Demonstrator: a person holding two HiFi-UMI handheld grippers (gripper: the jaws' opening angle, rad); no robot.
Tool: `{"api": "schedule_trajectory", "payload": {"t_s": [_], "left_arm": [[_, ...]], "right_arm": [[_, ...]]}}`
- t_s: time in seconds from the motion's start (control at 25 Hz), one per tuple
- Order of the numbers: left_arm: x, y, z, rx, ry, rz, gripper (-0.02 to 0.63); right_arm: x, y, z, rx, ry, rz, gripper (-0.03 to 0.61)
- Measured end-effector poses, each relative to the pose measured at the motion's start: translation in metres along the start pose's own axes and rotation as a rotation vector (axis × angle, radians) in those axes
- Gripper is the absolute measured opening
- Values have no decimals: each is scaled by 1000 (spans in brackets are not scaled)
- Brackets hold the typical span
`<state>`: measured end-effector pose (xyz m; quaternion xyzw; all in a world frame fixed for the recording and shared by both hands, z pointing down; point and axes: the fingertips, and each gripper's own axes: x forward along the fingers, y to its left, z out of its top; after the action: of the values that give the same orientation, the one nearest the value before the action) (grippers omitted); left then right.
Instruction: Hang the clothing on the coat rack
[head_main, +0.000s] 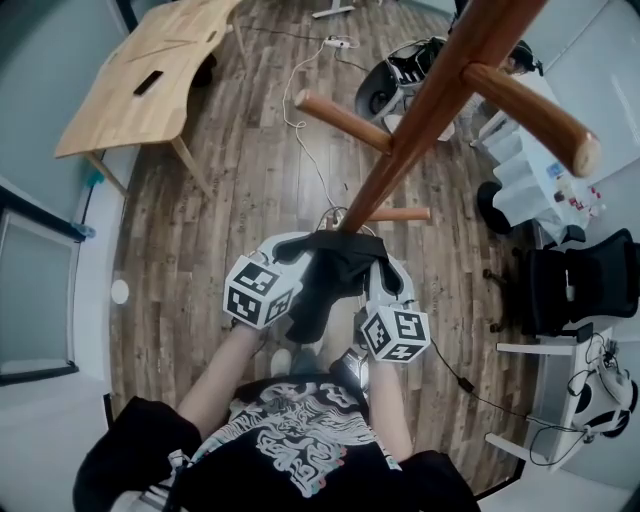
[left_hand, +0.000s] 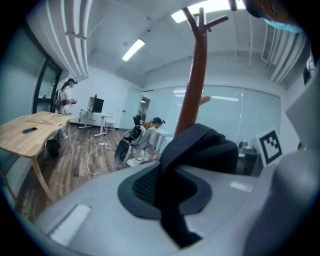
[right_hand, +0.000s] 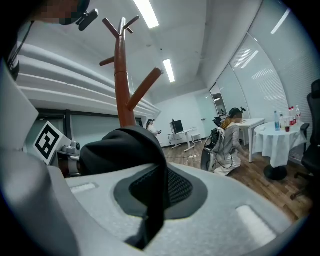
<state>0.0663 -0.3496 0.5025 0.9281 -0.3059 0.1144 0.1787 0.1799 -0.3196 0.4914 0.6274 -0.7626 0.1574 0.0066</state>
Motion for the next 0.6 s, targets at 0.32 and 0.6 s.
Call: {"api": "schedule_trajectory", "payload": {"t_s": [0.32,0.6], "left_arm": [[9,-7,-2,-14,16,-4,17],[6,-8,-3,-3,34,23,31]], "right_arm": [[-6,-5,0,3,2,19,32],[-2,5,-4,10,16,26,57]]}}
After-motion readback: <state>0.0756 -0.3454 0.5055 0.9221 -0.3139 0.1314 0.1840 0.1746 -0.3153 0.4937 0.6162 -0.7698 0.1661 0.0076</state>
